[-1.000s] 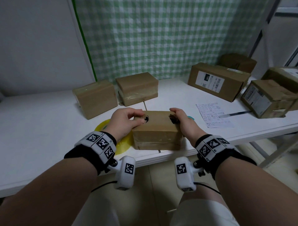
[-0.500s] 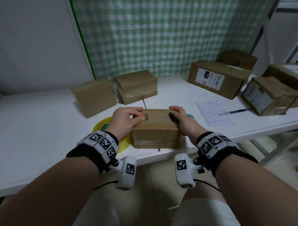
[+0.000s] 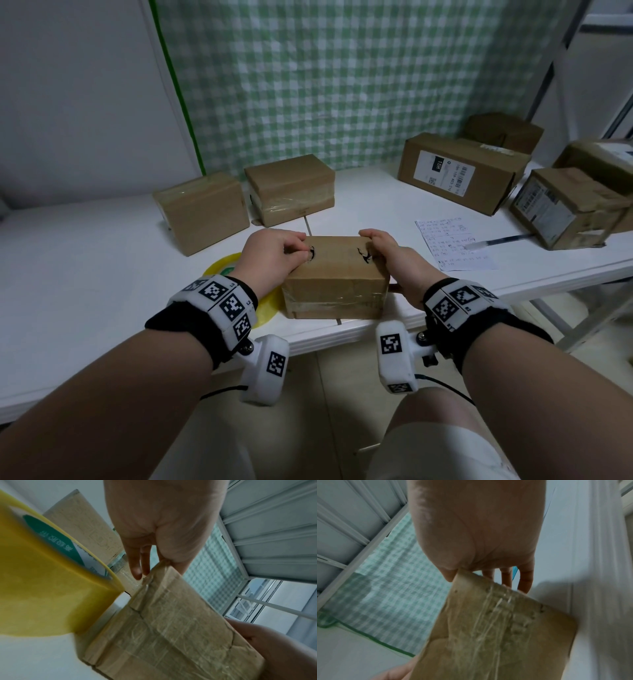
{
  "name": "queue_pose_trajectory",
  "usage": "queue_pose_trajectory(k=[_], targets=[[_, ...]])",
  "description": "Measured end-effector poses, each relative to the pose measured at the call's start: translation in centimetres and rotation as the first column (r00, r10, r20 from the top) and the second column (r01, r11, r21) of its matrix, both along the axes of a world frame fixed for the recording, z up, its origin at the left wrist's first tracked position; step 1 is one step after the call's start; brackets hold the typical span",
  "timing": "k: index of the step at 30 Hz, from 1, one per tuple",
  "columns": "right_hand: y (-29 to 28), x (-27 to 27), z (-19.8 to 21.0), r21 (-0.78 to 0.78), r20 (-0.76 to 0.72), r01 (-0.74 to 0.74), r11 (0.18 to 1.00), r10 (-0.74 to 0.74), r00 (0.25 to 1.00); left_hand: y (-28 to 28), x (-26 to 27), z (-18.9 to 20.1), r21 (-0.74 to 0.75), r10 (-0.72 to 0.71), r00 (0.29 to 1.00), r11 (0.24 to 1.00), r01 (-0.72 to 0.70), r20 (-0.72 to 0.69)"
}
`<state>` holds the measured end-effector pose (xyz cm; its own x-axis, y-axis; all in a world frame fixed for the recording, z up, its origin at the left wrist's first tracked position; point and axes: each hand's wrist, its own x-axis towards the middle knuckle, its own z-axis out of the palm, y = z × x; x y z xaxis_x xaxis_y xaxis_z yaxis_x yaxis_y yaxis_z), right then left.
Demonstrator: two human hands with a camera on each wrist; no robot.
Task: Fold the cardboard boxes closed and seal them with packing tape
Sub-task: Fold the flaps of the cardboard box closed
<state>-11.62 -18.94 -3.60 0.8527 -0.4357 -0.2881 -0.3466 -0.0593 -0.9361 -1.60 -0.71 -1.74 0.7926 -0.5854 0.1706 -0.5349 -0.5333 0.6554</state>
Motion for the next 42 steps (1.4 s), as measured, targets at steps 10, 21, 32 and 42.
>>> queue_pose_trajectory(k=[10, 21, 32, 42], targets=[[-0.7, -0.4, 0.3, -0.020, -0.023, -0.094, 0.995, 0.094, 0.995, -2.4, -2.1, 1.2, 0.198, -0.191, 0.960, 0.968, 0.151, 0.203], [-1.7, -1.0, 0.2, 0.060, 0.012, -0.150, 0.987, 0.149, 0.989, -4.2, -3.1, 0.1, 0.354, -0.413, 0.893, 0.874, 0.334, 0.179], [-1.4, -0.7, -0.1, 0.056, 0.023, -0.116, 0.992, 0.115, 0.993, -4.2, -3.1, -0.1, 0.318, -0.409, 0.888, 0.888, 0.333, 0.211], [-1.1, -0.4, -0.1, 0.015, 0.020, -0.126, 0.992, 0.126, 0.992, -4.1, -3.1, -0.2, 0.259, -0.414, 0.886, 0.897, 0.359, 0.208]])
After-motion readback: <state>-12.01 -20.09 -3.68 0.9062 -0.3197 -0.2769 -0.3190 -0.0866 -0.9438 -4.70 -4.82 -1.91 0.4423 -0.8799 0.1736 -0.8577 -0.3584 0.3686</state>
